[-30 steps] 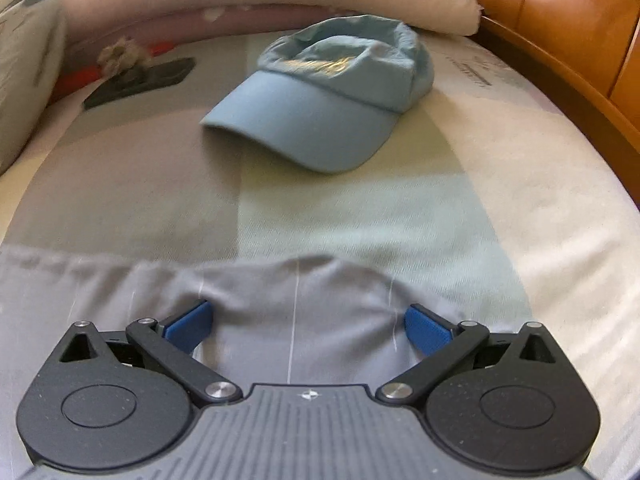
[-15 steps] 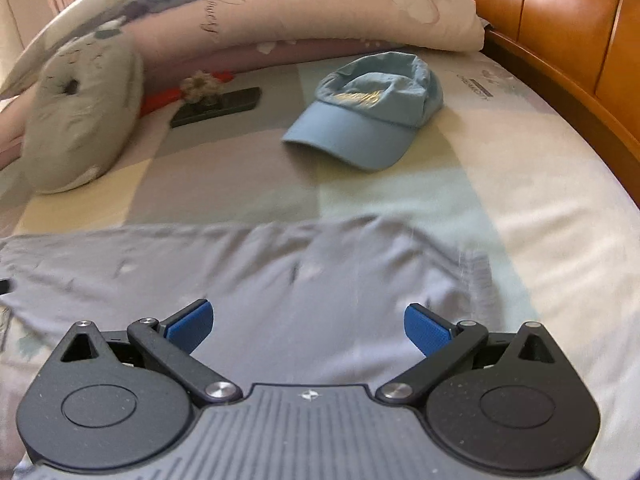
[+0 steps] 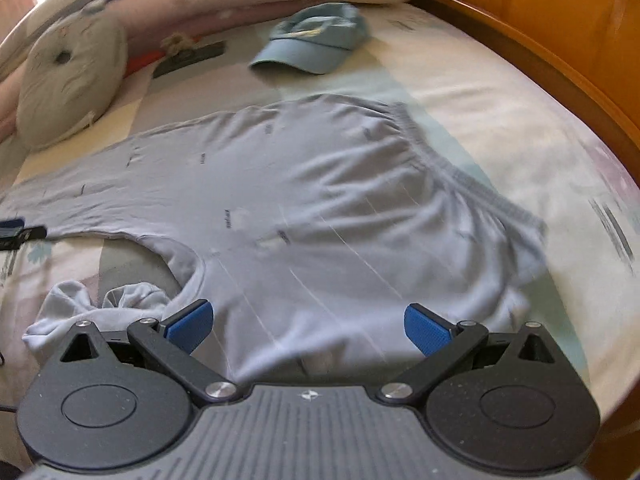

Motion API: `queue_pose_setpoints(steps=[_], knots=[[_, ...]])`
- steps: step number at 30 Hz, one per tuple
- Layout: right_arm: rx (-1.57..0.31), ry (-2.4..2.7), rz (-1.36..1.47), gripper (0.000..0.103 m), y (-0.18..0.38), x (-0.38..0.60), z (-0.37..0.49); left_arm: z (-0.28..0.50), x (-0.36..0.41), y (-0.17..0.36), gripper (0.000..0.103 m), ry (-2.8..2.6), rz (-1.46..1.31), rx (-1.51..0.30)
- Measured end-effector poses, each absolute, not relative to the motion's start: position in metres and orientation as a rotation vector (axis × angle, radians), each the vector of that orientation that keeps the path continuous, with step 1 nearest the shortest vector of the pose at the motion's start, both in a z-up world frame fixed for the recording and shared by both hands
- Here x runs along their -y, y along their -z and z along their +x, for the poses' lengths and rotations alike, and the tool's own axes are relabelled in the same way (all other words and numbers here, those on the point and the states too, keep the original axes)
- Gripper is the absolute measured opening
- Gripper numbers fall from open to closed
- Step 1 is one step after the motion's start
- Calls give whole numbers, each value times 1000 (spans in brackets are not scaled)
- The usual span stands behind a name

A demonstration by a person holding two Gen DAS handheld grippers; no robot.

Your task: Fold clothes

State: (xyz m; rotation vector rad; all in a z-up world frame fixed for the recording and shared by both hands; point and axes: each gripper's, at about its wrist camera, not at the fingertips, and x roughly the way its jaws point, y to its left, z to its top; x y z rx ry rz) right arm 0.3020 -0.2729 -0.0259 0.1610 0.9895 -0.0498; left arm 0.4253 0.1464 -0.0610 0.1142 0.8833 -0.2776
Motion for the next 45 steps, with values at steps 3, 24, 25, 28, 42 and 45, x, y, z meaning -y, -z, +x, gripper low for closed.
queue_pose_setpoints(steps=[3, 24, 25, 28, 42, 45], knots=[[-938, 61, 192, 103, 19, 278, 281, 411, -143, 52, 86, 281, 93, -892], [-783, -138, 497, 103, 75, 381, 287, 330, -10, -21, 86, 380, 92, -776], [-805, -150, 505, 103, 82, 384, 289, 328, -1, -21, 86, 378, 102, -782], [-822, -198, 478, 103, 96, 391, 280, 320, 22, -18, 86, 362, 133, -801], [-847, -466, 331, 103, 80, 387, 274, 270, 47, 5, 86, 305, 205, -1006], [-860, -519, 299, 103, 78, 376, 277, 261, 39, 14, 86, 299, 186, -1050]])
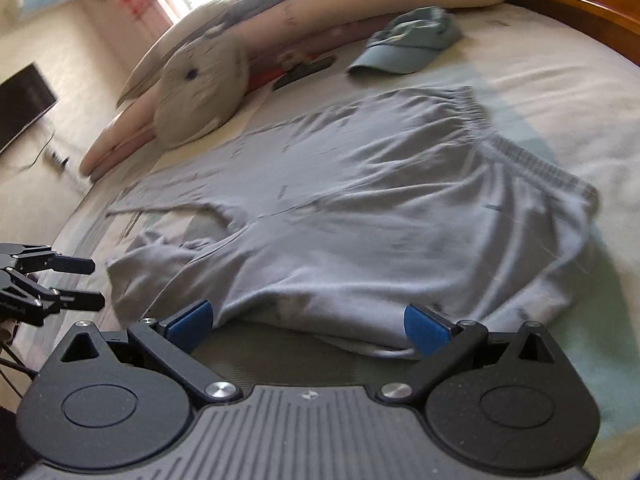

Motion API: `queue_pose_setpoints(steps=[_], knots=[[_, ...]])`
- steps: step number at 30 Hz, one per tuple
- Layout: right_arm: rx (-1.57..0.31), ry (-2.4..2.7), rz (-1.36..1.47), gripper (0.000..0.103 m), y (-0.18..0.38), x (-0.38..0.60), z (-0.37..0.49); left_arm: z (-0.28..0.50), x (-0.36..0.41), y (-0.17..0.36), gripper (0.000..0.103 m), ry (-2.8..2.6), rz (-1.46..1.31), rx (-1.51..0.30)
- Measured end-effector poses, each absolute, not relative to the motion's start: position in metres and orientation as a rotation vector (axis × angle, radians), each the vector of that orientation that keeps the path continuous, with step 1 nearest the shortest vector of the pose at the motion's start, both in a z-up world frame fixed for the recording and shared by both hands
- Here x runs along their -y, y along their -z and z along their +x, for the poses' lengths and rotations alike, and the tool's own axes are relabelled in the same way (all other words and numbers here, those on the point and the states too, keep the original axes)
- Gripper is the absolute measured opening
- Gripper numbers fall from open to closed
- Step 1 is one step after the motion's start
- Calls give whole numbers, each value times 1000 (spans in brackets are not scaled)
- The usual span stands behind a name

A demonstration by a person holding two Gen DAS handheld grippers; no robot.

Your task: Fold clothes

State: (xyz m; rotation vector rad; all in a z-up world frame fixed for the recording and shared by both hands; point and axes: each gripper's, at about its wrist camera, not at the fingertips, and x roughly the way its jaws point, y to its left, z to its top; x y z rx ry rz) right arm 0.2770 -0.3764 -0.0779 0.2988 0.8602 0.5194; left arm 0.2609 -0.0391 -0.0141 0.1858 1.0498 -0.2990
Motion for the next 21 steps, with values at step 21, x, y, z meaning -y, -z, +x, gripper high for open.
queue_pose_setpoints(steps=[21], knots=[[-889, -396, 239, 103, 65, 362, 253, 346, 52, 14, 86, 645, 43, -864]])
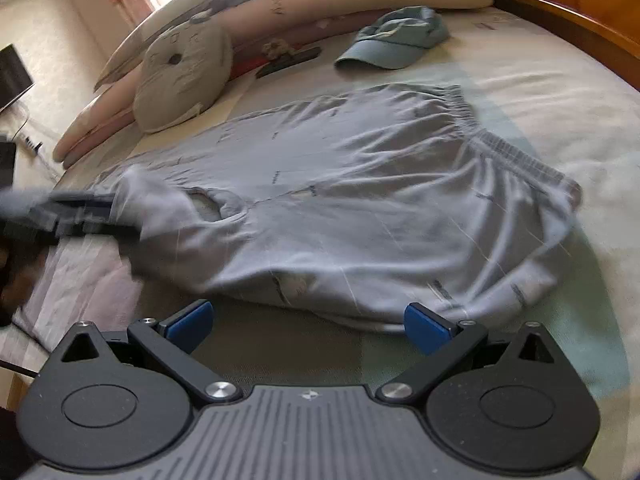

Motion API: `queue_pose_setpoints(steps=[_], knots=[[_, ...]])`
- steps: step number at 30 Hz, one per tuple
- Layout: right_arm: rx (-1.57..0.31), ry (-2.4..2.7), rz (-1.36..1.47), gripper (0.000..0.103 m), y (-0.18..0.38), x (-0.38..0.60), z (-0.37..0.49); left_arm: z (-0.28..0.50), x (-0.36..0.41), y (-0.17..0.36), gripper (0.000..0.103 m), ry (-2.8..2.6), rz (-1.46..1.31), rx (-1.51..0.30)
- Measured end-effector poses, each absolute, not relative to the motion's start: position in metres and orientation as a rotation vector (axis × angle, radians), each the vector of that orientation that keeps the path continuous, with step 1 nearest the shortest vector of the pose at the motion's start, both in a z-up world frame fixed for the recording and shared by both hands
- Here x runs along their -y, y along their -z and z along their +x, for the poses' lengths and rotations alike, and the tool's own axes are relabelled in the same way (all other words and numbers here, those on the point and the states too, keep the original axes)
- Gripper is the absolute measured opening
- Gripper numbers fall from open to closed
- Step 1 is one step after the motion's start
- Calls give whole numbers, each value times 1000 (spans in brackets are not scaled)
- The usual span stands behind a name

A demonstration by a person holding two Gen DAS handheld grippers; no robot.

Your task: Fold clothes

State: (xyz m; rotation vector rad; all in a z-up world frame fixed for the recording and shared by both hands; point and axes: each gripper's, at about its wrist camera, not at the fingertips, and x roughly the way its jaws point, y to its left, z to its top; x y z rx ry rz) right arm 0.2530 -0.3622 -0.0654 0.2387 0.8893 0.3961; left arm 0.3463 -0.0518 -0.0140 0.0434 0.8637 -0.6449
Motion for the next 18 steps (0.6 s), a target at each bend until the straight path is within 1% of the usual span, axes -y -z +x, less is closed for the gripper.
queue_pose_setpoints(steps=[6, 9, 13, 18], knots=[[-891, -324, 265, 103, 67, 368, 236, 403, 74, 15, 86, 678, 76, -864], [-890, -297, 279, 103, 68, 372, 232, 415, 85, 17, 86, 661, 106, -872], [-877, -291, 282, 103, 66, 373, 231, 397, 75, 5, 86, 656, 113, -841], [-885, -316, 276, 103, 68, 371, 236, 353, 48, -5, 87, 600, 171, -818]])
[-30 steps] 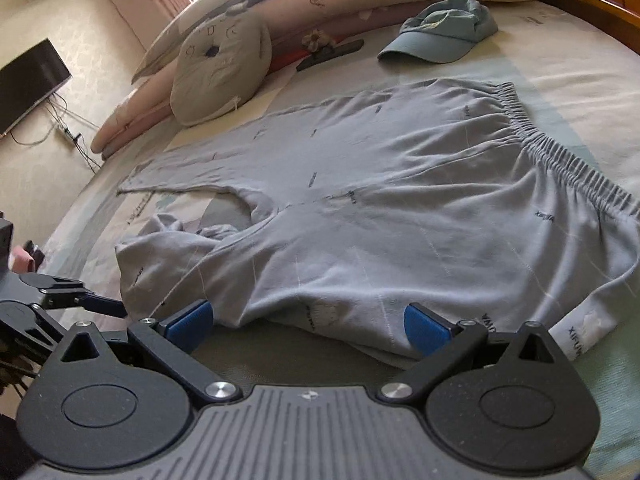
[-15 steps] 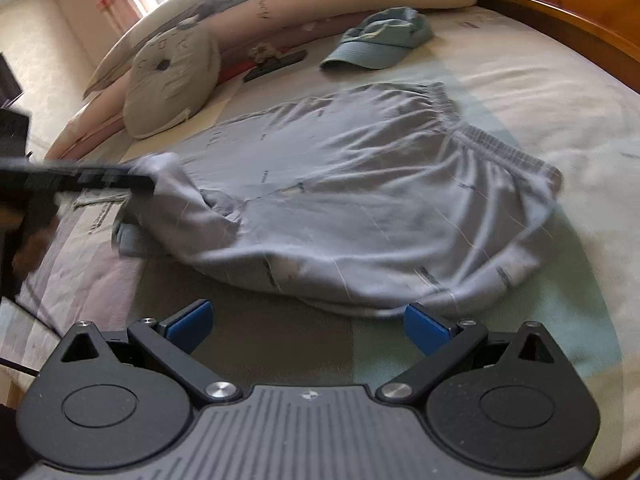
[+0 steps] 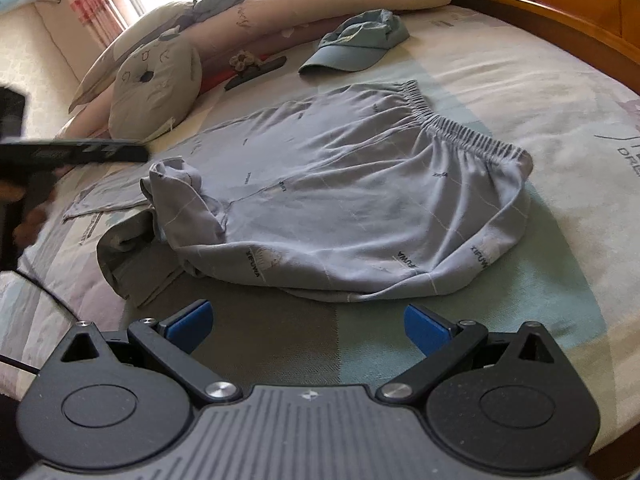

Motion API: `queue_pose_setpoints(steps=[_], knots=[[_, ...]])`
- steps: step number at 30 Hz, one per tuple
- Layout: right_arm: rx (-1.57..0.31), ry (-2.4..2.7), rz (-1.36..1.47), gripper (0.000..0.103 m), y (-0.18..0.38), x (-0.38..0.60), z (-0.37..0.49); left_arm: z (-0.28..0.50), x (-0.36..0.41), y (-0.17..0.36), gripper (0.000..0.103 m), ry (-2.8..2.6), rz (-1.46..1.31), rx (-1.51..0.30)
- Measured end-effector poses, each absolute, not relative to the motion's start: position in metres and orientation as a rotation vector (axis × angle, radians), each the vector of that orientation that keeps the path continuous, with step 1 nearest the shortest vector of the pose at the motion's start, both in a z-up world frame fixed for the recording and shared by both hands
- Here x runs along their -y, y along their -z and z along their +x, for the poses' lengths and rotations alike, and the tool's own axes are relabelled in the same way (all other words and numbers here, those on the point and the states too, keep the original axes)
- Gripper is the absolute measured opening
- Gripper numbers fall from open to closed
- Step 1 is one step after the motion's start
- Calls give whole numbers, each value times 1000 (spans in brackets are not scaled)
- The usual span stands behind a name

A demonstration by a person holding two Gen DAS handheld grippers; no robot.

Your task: Fold clothes

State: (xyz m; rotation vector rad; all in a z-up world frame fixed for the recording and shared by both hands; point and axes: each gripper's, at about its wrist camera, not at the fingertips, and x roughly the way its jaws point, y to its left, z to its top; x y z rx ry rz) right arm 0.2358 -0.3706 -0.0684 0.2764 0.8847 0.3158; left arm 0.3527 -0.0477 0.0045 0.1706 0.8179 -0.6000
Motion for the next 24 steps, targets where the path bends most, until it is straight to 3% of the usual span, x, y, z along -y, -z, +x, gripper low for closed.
queue_pose_setpoints(steps=[11, 16, 24], knots=[[-927, -376, 228, 103, 77, 355, 256, 304, 20, 63, 87, 344, 82, -932], [-924, -390, 200, 103, 74, 353, 253, 298, 6, 58, 87, 246, -36, -884], [-925, -396, 212, 103, 76, 358, 256, 302, -1, 66, 87, 98, 10, -902]])
